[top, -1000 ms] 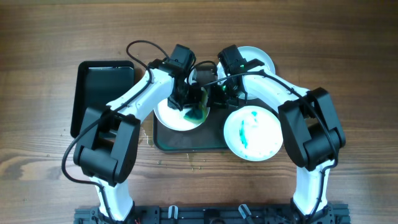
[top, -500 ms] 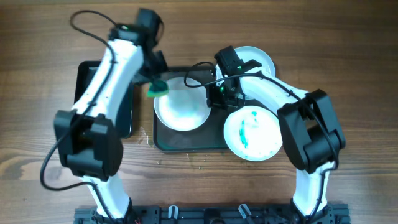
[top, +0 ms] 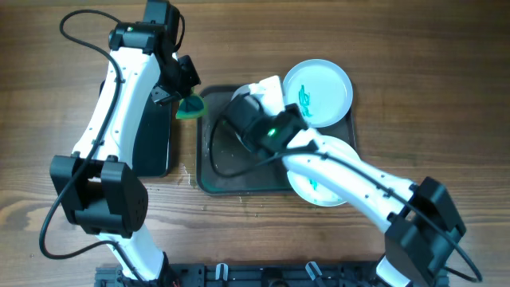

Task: Clean dirty plates on tray and stack at the side
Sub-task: 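Lift the cleaned plate with the right gripper and move it right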

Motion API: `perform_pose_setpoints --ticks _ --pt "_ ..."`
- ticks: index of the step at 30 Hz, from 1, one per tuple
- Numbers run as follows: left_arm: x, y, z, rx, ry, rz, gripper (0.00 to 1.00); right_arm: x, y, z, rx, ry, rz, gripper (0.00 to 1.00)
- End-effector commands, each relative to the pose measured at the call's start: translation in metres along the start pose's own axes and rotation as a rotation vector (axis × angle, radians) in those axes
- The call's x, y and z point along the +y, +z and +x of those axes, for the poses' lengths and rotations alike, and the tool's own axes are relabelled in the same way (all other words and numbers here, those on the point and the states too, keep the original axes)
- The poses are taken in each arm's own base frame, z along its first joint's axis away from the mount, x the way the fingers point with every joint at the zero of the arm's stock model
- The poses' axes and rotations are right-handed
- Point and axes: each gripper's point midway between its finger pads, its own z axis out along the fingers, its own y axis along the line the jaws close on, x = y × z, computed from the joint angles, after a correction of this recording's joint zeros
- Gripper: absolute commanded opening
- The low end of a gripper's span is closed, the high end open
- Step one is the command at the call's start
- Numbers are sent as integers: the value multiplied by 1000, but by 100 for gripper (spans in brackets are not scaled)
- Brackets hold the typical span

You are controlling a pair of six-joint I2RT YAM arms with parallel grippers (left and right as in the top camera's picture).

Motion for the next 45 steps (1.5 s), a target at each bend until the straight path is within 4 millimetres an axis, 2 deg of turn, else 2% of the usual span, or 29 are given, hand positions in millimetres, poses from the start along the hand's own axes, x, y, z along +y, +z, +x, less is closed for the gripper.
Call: perform_pose_setpoints --ticks 1,3,6,10,13,14,16,17,19,21,23,25,26,27,30,32,35,37,42,45 --pt "-5 -14 -4 -30 19 35 4 -39 -47 -34 -233 -15 266 4" --pt "-5 -14 -4 -30 20 35 4 -45 -73 -44 -345 -34 381 4" --pt "-5 -14 -4 -30 19 35 4 -49 -92 -50 -411 -67 463 4" --pt "-5 -14 -4 -30 20 35 4 -45 -88 -48 -391 -87 434 4" --pt "-5 -14 -4 -30 19 35 4 -14 -60 -29 -246 -92 194 4" --pt "-5 -14 -4 -30 19 35 4 4 -43 -16 -141 -50 40 4" --pt "-6 -14 -3 -29 22 35 4 22 -27 0 2 4 -155 4" --pt "-7 -14 -2 -29 24 36 4 27 -20 5 70 38 -251 4" --pt "-9 -14 -1 -28 29 37 4 25 -15 5 160 109 -430 4" --pt "-14 -14 2 -26 41 39 4 3 -17 -9 189 215 -623 4" --pt "-21 -13 6 -23 61 42 4 -51 -14 -24 178 386 -725 4" --pt "-30 -12 10 -24 84 48 4 -118 6 -16 191 552 -654 4" --pt "-33 -12 12 -27 92 52 4 -143 16 -5 218 618 -607 4" --pt "-36 -12 13 -29 101 55 4 -174 30 13 267 719 -532 4" --pt "-40 -12 14 -30 110 58 4 -249 62 71 371 950 -298 4" --pt "-40 -12 14 -30 110 58 4 -275 77 113 429 1059 -198 4" --pt "-40 -12 14 -32 110 59 4 -288 97 169 495 1135 -97 4" --pt "-40 -12 14 -33 110 60 4 -280 109 202 533 1140 -40 4" --pt "-40 -12 14 -32 110 60 4 -256 146 240 510 1136 1 4" --pt "-40 -12 14 -33 110 60 4 -248 168 247 501 1139 -11 5"
